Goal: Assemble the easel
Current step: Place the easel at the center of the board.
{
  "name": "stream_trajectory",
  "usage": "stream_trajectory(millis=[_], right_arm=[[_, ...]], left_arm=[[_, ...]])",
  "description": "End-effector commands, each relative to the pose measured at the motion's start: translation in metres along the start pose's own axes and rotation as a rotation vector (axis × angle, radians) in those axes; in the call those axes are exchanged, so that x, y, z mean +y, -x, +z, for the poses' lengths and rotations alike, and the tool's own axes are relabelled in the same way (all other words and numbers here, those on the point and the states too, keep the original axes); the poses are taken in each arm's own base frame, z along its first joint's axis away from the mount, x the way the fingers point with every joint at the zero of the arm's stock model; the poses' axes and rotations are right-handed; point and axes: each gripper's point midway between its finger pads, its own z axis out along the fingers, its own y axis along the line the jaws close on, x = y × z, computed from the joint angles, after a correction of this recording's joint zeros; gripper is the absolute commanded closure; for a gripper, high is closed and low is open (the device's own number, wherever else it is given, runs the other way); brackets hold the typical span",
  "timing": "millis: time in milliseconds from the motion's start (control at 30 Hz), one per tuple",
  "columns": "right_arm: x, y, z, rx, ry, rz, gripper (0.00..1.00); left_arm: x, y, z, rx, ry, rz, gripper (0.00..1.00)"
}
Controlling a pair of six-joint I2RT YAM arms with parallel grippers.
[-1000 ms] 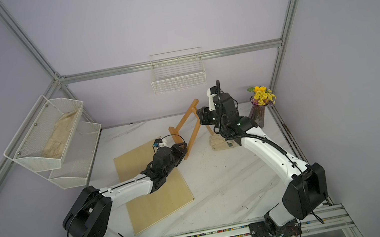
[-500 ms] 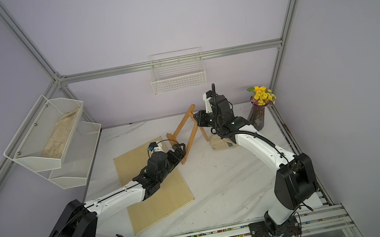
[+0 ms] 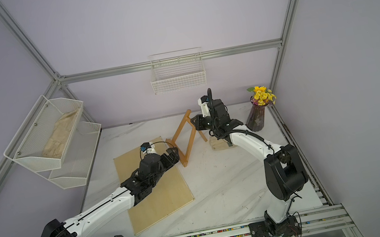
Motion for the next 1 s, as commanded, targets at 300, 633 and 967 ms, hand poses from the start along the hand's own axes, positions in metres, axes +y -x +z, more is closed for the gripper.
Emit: stream_trajectory(millis=[300,633,967], right_arm=[[-0.014,-0.007,0.017,0.028,-0.024,-0.116,1.0],[-0.019,-0.027,-0.006,0.128,-0.044,-0.19,1.0],[-0.034,-0.04,-0.008,0.187,-0.078,-0.19,1.0]], left_arm=[[0.003,0.006,-0.004,-0.018,0.016,0.066,0.0],[0.004,0.011,-0.009,-0.034,0.021,0.081,0.0],[0.008,0.011,-0.01,-0.037,0.034,0.087,0.0]])
